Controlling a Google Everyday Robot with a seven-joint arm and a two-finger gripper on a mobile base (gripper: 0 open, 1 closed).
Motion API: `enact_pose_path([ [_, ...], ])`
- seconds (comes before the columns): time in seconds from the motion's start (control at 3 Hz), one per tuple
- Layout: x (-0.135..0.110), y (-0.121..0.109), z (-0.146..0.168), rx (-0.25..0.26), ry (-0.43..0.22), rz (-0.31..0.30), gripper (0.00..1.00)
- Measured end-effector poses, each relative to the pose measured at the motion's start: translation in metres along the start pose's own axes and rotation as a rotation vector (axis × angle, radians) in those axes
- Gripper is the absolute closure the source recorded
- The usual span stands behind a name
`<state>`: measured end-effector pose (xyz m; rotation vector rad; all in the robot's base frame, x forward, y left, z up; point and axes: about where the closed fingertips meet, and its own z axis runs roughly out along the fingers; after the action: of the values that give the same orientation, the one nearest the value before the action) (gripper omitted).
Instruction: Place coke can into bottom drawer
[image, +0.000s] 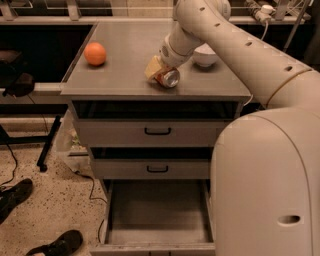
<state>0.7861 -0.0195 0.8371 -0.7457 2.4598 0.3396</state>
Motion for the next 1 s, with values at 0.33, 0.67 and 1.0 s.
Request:
enact_pose_path([
  [0.33, -0.002, 0.000, -0.003, 0.000, -0.001, 0.001, 1.00],
  [0.67, 0.015, 0.007, -0.022, -0.019, -0.017, 0.018, 1.00],
  [1.0, 0.040, 0.021, -0.056, -0.049, -0.060, 0.039, 1.00],
])
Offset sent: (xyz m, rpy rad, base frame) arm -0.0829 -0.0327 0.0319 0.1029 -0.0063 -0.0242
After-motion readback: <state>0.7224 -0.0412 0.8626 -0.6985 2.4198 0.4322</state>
